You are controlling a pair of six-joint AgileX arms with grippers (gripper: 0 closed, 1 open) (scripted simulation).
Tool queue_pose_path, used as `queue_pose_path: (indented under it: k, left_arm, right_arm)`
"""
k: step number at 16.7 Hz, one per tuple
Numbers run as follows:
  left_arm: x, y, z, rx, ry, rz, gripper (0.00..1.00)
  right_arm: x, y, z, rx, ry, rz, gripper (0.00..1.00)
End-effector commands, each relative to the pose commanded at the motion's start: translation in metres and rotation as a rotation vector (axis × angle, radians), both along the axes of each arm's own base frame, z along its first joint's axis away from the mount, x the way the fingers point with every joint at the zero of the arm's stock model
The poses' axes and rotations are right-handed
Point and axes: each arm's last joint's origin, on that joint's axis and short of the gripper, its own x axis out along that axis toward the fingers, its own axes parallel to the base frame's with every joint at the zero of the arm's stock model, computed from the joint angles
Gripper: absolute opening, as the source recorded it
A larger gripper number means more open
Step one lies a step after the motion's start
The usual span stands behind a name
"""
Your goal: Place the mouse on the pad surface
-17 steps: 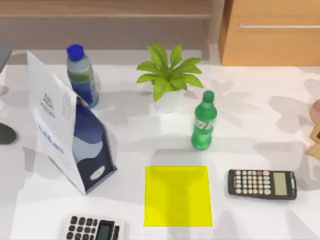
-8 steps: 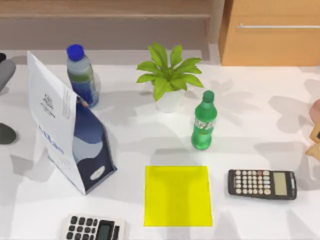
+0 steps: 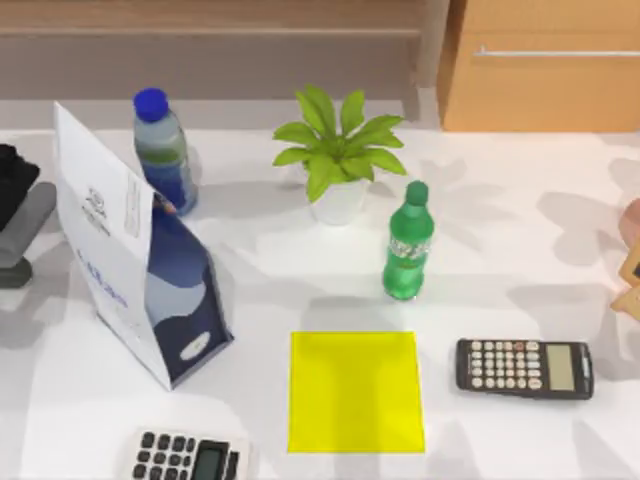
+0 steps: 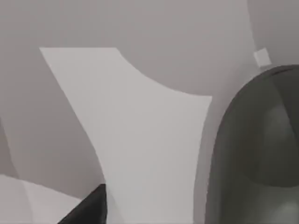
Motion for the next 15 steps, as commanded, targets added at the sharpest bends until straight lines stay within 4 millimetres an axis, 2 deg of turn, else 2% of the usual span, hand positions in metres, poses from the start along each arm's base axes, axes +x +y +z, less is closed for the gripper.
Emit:
queue_pose_path:
  k: [2,6,15]
  left_arm:
    - [-0.0024,0.0000,-0.0128,-0.001,0.008,0.000,1.00]
    - [-0.0027,0.0000,-0.0139,-0.001,0.009,0.000,1.00]
    - [-0.0027,0.0000,-0.0139,-0.001,0.009,0.000,0.32]
  right_arm:
    - [0.0000,0.0000,0.0000,0.000,0.000,0.000,1.00]
    - [0.0000,0.0000,0.0000,0.000,0.000,0.000,1.00]
    - [0.0000,0.0000,0.0000,0.000,0.000,0.000,1.00]
